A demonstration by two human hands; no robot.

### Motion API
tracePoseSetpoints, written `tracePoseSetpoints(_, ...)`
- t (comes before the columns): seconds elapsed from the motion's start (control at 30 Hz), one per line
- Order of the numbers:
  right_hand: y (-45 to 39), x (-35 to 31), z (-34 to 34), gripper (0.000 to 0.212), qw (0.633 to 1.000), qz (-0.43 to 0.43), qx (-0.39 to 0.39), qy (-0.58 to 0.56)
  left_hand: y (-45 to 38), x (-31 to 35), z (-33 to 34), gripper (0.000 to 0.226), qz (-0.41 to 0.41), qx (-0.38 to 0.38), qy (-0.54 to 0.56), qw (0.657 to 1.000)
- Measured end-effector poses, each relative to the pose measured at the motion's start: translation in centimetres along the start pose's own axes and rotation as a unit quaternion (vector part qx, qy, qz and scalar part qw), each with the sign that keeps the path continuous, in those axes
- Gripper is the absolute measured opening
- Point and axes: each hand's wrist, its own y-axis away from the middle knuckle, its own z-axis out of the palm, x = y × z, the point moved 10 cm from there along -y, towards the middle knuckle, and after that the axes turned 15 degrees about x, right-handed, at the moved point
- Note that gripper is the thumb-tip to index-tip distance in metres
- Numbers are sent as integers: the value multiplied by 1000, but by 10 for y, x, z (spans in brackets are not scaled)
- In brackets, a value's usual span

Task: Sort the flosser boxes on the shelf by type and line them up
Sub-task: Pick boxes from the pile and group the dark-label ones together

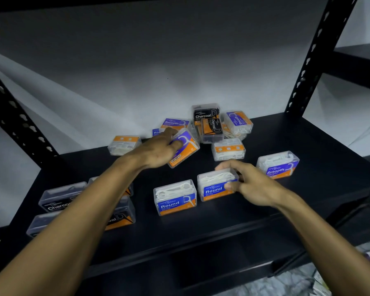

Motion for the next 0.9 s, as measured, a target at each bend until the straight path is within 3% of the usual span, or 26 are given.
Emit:
tracePoseSetpoints(0.27,1,1,0,45,1000,-2,-13,18,-7,4,-2,50,10,9,-1,1000)
tracePoseSetpoints(0.47,6,-2,-13,65,999,-31,6,37,-14,39,-20,44,39,86,45,995)
tracePoseSetpoints(0.57,11,-8,-41,57,996,-64,58,-4,-21,69,-22,43,64,105,81,989)
tracePoseSetpoints(0.67,19,-3,-94,41,978,-81,184,-60,-25,105,-13,47,100,97,97,985)
tracePoseSetpoints(0.77,24,25,-147,41,945,-74,319,20,-28,135,7,52,117,61,109,985)
tracePoseSetpoints(0.83,19,51,-159,52,942,-31,321,95,-30,151,19,53,128,51,91,986)
tracePoseSetpoints(0.9,11,72,-155,66,951,-3,268,152,-30,166,32,54,139,40,70,987)
